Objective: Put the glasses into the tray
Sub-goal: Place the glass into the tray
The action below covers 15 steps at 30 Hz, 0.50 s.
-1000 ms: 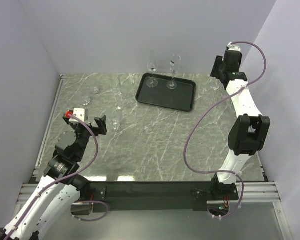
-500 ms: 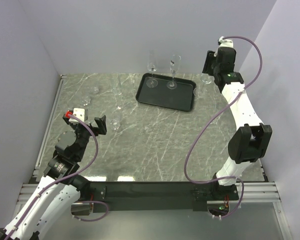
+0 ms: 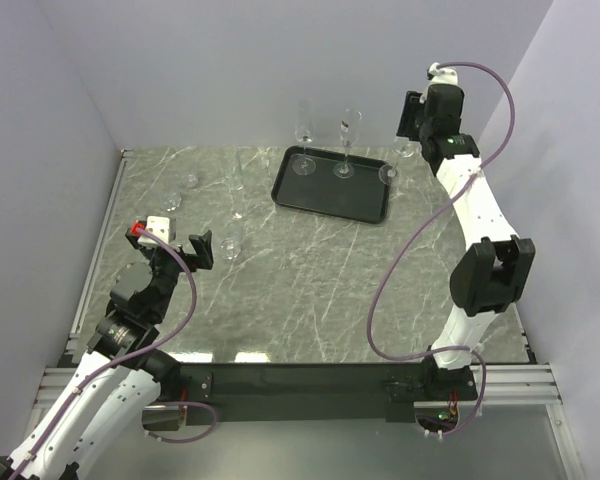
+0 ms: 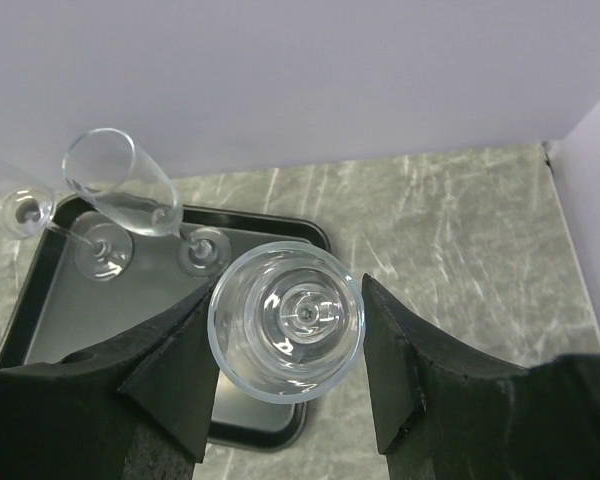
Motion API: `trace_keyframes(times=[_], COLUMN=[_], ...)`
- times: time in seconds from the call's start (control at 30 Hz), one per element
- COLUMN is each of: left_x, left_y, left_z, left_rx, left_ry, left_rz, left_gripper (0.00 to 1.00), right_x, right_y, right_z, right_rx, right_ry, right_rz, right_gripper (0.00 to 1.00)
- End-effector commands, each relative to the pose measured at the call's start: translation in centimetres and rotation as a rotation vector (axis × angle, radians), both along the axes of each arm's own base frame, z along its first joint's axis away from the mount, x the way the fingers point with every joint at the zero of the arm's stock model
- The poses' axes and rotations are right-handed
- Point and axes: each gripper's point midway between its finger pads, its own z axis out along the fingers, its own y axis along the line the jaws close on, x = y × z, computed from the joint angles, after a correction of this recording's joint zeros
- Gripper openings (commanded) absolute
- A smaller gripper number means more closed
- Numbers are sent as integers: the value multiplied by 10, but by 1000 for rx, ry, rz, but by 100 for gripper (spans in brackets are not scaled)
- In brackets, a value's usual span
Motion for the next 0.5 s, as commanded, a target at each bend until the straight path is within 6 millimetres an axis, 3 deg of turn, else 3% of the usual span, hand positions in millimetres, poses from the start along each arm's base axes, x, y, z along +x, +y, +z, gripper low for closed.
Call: trace_keyframes(times=[0.0,0.47], left_x=[2,2], left_y=[-2,-5], left_z=[8,8], left_rx=[0,5], left_ry=[-32,-38], left_rz=[-13,-27], left_gripper=[99,99], right_x=[17,59], right_y=[18,41], right_z=[44,13], right_rx=[25,21], right_ry=[-131,-98], right_rz=[37,57], right_gripper=[12,12])
